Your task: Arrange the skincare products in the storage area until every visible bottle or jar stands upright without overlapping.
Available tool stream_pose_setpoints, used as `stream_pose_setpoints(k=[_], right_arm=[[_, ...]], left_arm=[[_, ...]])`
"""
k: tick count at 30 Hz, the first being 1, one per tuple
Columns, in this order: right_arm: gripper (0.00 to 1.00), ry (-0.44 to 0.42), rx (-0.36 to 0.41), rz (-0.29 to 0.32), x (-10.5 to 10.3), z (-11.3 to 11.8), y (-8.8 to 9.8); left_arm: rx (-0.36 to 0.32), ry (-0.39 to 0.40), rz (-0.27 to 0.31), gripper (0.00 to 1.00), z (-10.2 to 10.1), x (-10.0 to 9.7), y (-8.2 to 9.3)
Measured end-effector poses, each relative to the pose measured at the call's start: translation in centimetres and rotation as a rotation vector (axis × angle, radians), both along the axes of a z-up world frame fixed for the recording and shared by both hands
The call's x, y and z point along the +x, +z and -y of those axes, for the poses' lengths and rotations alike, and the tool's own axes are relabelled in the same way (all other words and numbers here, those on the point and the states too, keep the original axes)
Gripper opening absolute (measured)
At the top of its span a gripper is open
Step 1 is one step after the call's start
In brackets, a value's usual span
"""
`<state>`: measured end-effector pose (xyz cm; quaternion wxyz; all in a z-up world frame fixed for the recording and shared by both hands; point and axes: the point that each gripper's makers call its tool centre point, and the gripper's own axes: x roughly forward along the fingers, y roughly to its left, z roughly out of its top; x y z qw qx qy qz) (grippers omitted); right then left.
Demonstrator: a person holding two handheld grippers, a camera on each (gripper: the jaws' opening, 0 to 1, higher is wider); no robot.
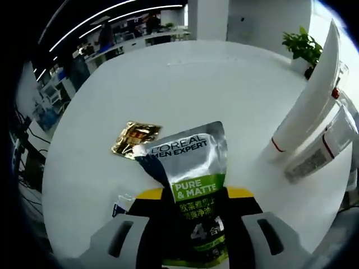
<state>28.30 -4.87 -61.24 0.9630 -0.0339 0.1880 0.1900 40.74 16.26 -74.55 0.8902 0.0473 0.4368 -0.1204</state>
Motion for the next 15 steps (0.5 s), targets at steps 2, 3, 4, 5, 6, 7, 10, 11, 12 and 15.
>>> stream_pose_setpoints(k=[2,3,4,5,6,7,10,11,12,15], right_arm=[[0.81,0.005,-0.001,0.0,0.0,-0.1,0.0],[0.81,0.007,-0.002,0.0,0.0,-0.1,0.0],[0.81,0.009,-0.003,0.0,0.0,-0.1,0.0],[0.81,0.012,-0.005,0.001,0.0,-0.2,0.0],[0.81,0.012,-0.004,0.001,0.0,-0.2,0.0],[0.81,0.014,-0.003,0.002,0.0,-0.2,0.0],[0.8,0.02,0.0,0.003,-0.1,-0.3,0.0],[0.8,0.025,0.0,0.003,-0.1,-0.4,0.1],[0.8,0.028,0.0,0.005,-0.1,-0.5,0.1],[0.79,0.039,-0.001,0.007,-0.2,-0.7,0.1]], left_arm=[[-0.006,0.0,-0.003,0.29,-0.2,0.0,0.0],[-0.019,0.004,-0.003,0.26,-0.3,0.0,0.1],[-0.033,0.014,-0.003,0.24,-0.3,0.0,0.1],[-0.042,0.018,0.0,0.23,-0.5,-0.2,0.1],[-0.044,0.019,0.004,0.22,-0.6,-0.3,0.2],[-0.046,0.015,0.008,0.22,-0.7,-0.6,0.2],[-0.066,0.014,0.01,0.21,-0.8,-1.4,0.4],[-0.081,0.018,0.014,0.2,-0.8,-1.7,0.5],[-0.088,0.021,0.017,0.2,-0.8,-2.0,0.7],[-0.106,0.023,0.032,0.2,-0.8,-2.8,1.3]])
